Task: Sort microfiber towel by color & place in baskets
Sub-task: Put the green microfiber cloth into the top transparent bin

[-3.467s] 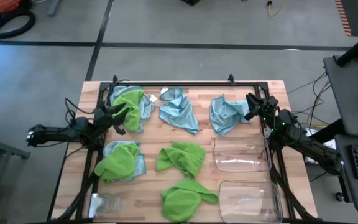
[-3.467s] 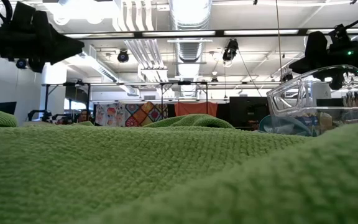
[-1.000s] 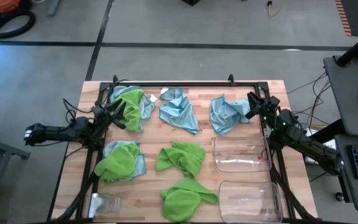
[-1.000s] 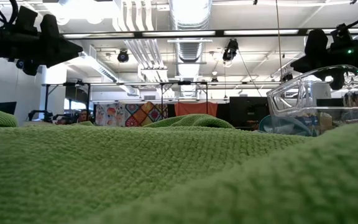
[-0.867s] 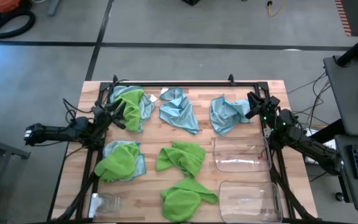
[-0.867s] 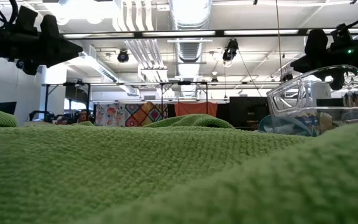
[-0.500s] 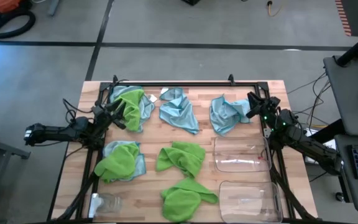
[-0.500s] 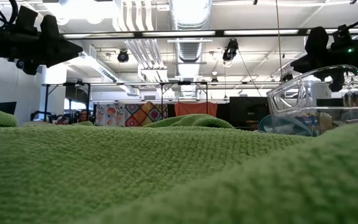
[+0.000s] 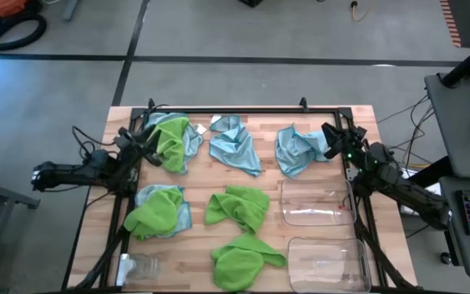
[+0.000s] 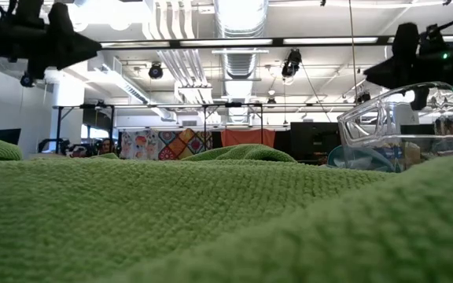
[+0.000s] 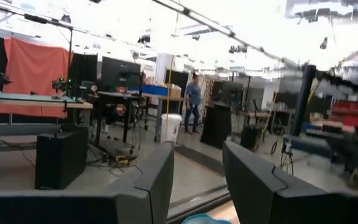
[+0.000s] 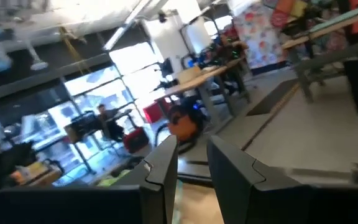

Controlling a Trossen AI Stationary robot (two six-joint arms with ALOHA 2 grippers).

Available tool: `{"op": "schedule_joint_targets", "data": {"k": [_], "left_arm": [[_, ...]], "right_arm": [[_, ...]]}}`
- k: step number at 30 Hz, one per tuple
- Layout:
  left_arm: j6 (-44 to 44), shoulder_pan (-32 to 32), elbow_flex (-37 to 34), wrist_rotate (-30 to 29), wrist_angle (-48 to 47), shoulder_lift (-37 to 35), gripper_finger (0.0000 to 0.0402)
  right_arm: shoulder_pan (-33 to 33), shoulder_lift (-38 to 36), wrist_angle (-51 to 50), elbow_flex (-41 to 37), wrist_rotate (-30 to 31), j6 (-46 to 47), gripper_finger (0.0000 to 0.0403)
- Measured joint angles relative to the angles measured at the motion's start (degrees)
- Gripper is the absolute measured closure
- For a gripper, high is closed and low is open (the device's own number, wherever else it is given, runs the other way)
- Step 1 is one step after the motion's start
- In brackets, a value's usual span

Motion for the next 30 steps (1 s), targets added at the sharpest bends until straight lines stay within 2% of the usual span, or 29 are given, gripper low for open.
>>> {"op": "schedule_joint_targets", "data": {"k": [6,12,17,20,24,30], "left_arm": [[-9.38,0.0,10.21,-0.02,-21.63,2.4,0.0278],[-19.66,0.0,19.26,-0.31,-39.55,8.0,0.0278],[-27.7,0.07,23.66,-3.26,-51.23,13.07,0.0278],[-33.35,0.27,24.9,-4.52,-58.43,15.5,0.0278],[-38.87,1.03,25.09,-4.44,-61.99,17.88,0.0278],[-38.97,2.52,25.8,-1.07,-61.89,20.49,0.0278]], "right_arm": [[0.0,4.68,-8.64,6.91,-0.37,-1.07,0.0321],[0.0,13.89,-15.12,14.84,-0.38,-3.26,0.0321],[0.0,23.04,-24.11,22.62,-0.35,-5.66,0.0321],[0.0,27.76,-25.84,26.01,-0.3,-6.55,0.0321],[0.0,32.95,-28.15,30.23,-0.34,-8.24,0.0321],[0.0,37.48,-32.15,34.09,-0.35,-9.94,0.0321]]}}
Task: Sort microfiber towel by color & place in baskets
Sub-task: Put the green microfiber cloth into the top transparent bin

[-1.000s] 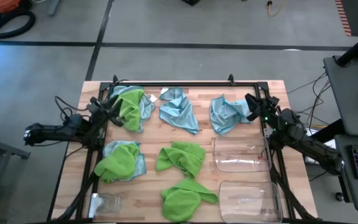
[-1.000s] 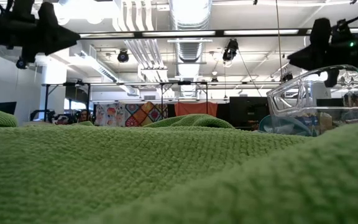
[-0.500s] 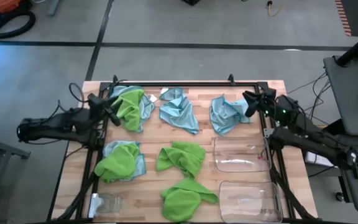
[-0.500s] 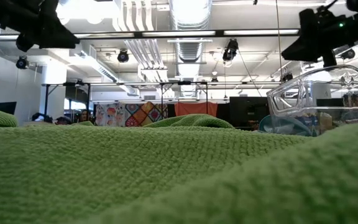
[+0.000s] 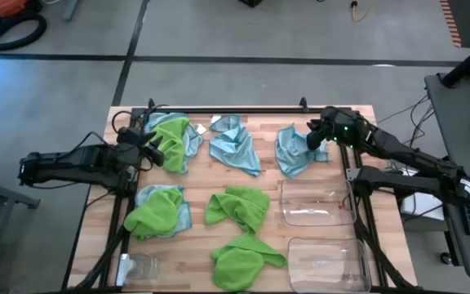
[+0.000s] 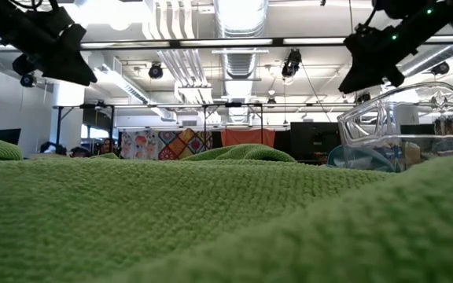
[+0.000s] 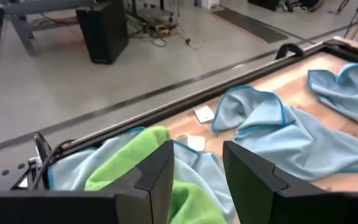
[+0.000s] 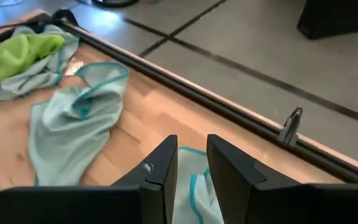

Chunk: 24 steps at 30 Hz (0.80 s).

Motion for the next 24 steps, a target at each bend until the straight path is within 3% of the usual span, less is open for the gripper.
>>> {"op": "schedule_joint_targets", "data": {"k": [13,20,24], "left_arm": [[9.08,9.69,5.14,13.47,-0.87,6.3,0.0278],[12.25,19.33,2.42,22.18,-0.34,13.06,0.0278],[18.91,26.31,2.42,28.37,3.31,18.01,0.0278]], "right_arm": [[0.0,5.0,-1.11,1.53,0.01,-1.25,0.0321],[-0.02,5.54,-0.72,1.53,0.02,-1.85,0.0321],[-0.07,5.51,-0.74,1.53,0.03,-1.86,0.0321]]}}
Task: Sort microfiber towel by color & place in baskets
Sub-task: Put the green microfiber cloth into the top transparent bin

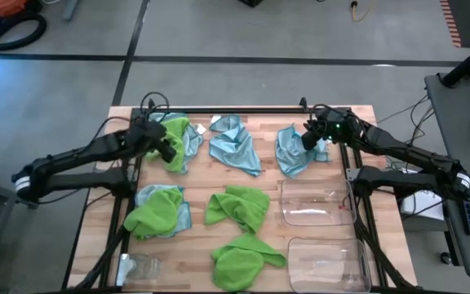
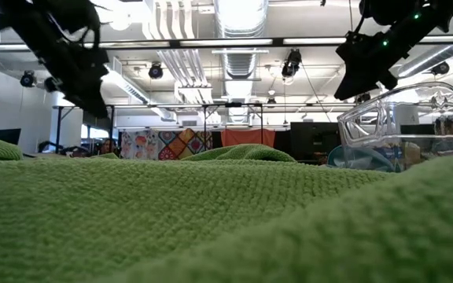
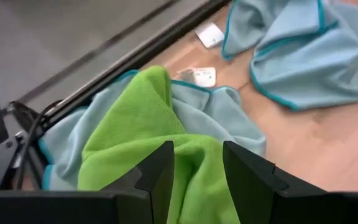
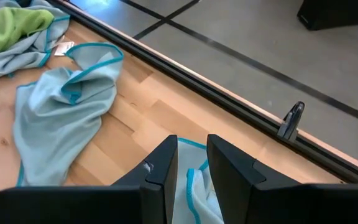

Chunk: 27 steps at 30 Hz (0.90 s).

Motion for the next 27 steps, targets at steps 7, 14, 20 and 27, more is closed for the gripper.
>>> {"op": "schedule_joint_targets", "data": {"k": [7,14,20,27], "left_arm": [[4.89,10.8,-0.13,7.78,1.4,11.57,0.0278],[6.44,14.05,-0.13,13.28,1.65,21.29,0.0278],[7.59,14.05,-0.15,13.3,3.67,27.2,0.0278],[9.34,14.05,0.36,14.91,7.67,31.77,0.0301]], "right_arm": [[0.0,0.0,0.0,0.0,0.0,-0.47,0.0321],[0.02,0.0,-0.02,0.0,-0.02,-0.77,0.0321],[0.02,0.0,-0.02,0.0,0.0,-1.83,0.0321],[0.02,0.0,-0.02,0.0,0.0,-1.94,0.0321]]}}
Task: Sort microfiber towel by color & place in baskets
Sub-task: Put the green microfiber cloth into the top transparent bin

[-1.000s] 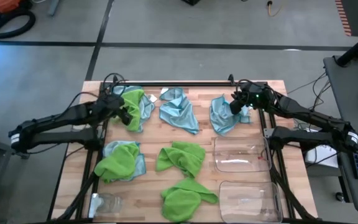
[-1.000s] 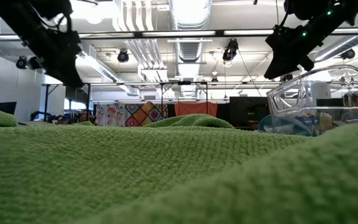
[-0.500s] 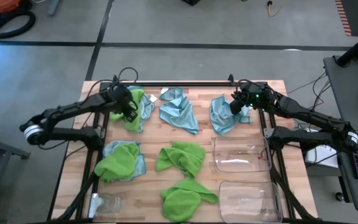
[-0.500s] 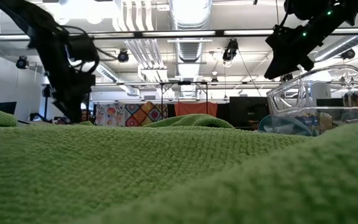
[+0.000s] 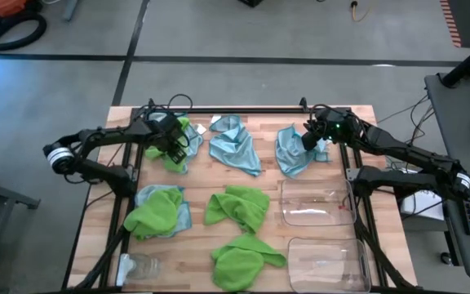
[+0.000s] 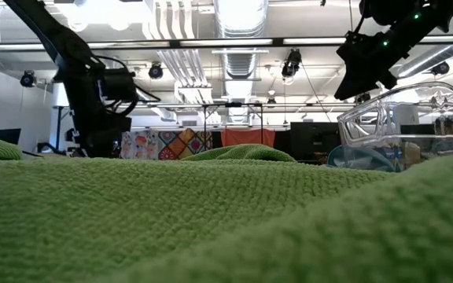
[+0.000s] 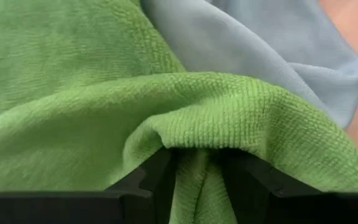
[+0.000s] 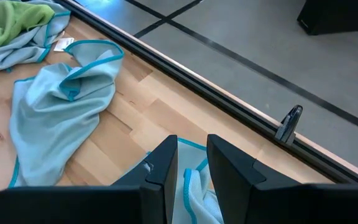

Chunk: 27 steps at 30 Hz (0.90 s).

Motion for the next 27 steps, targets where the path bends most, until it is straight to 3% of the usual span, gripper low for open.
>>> {"op": "schedule_joint_targets", "data": {"k": [6,16,27], "left_arm": [[-0.22,0.04,2.44,2.44,-0.22,2.39,0.0392],[-0.2,-1.49,13.39,14.3,-4.08,1.25,0.04],[0.26,-10.93,30.76,18.42,-6.17,1.14,0.0401]], "right_arm": [[0.0,0.0,0.0,0.0,0.0,0.0,0.0321],[0.04,0.0,0.0,0.0,0.0,-0.02,0.0321],[0.02,0.0,0.07,0.0,0.04,-1.62,0.0321]]}}
